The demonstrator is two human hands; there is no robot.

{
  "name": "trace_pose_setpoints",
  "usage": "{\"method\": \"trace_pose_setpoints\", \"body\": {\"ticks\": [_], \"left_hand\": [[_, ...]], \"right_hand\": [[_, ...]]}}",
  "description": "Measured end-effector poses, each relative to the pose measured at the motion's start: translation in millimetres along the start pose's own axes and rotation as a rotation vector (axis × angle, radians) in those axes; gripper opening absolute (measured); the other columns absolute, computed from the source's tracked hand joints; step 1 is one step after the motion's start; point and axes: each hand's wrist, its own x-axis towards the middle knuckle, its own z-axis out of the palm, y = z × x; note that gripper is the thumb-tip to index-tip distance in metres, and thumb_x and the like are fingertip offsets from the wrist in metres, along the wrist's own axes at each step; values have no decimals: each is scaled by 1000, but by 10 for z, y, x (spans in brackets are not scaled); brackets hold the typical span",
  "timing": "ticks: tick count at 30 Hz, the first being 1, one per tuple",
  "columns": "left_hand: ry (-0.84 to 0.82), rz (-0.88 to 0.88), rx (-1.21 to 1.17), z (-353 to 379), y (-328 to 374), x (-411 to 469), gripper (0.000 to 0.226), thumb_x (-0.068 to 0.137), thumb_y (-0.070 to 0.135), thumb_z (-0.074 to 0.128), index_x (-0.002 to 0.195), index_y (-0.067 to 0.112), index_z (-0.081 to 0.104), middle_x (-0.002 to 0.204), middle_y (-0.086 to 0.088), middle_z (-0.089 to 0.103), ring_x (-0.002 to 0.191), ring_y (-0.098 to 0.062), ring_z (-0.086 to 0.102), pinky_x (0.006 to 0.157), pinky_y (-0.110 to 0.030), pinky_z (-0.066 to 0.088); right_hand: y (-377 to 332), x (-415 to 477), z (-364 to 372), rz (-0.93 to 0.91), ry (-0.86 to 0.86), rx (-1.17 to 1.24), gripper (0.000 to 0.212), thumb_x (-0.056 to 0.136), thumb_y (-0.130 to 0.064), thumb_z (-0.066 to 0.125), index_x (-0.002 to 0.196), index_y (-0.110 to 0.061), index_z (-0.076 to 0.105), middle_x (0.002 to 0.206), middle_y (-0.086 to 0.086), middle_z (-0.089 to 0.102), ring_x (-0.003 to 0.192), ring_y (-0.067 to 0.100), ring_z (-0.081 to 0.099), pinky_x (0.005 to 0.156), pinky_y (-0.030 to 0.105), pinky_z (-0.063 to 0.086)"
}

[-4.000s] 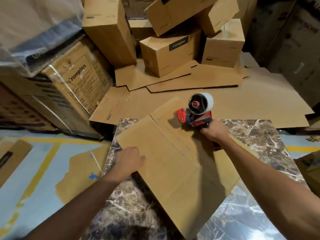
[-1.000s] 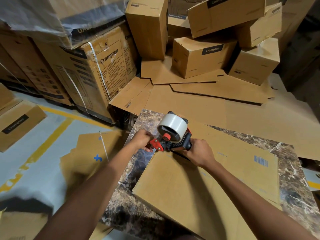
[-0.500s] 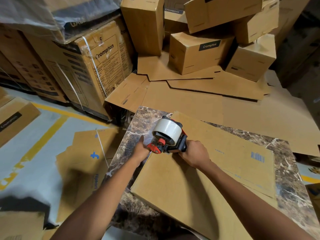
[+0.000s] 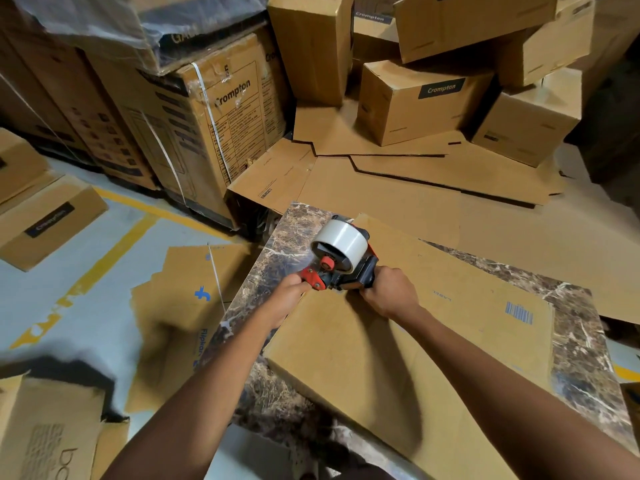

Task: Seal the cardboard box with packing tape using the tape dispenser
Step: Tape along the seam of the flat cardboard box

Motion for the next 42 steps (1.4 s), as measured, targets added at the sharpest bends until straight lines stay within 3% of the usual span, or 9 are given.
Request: {"method": "trace_pose_setpoints", "body": {"ticks": [7,10,13,16,19,23,29,35,42], "left_hand": [[13,46,170,18,6,-46,28,102,18,43,117,32,63,125,9,62,123,-8,50,104,-32,37],[16,96,257,33,1,-71,35,103,20,43,137,21,53,148,1,46,139,-17,38,117,-43,27],[30,150,343,113,88,-165,42,104,10,39,146,10,39,155,-5,35,144,-18,29,118,-30,20],[62,293,684,174,148,-176,49,104,7,34,152,11,23,160,-5,21,148,-19,18,117,-23,14],[30,499,1138,170,195,-93,53,104,17,31,155,19,16,162,1,4,149,-17,0,122,-37,4],[-132,627,1561,224,298,-43,36,100,27,28,126,18,52,134,-4,54,136,-21,39,122,-43,3],[-155,796,1599,181,266,-17,36,98,28,31,130,15,43,137,-9,49,134,-24,37,120,-48,19],[-185,614,1602,140,201,19,66,99,38,18,155,16,-10,161,-1,-17,148,-15,-18,123,-41,-2],[-157,581,1719,339,243,-35,66,100,43,9,153,13,-13,160,-4,-21,147,-17,-19,121,-49,-3]], "right_hand": [[140,-51,-87,-34,-44,-53,25,86,-34,60,98,-13,62,100,13,69,89,36,64,67,34,48],[477,-171,-114,-7,-41,-71,35,86,-43,64,98,-10,66,102,16,70,92,37,64,63,31,40],[664,-259,-132,5,-36,-54,38,87,-45,63,98,-9,66,101,16,71,93,38,64,64,30,39],[641,-273,-155,-19,-35,-68,40,83,-53,63,97,-16,65,99,12,71,90,34,65,64,31,44],[617,-255,-209,-7,-76,-3,52,74,-69,62,86,-19,63,84,6,67,77,29,62,59,31,44],[602,-191,-266,20,-142,47,46,69,-61,70,79,-17,64,74,4,63,71,26,60,57,32,44],[634,-111,-154,-4,-121,-80,47,76,-58,66,101,-19,63,98,7,68,85,29,64,63,30,43],[1039,-337,-246,36,-95,-90,41,81,-59,64,89,-20,56,95,9,69,73,27,57,59,30,40],[1517,-666,-320,85,-42,-114,48,79,-65,64,94,-20,62,93,7,69,76,28,59,60,30,42]]}}
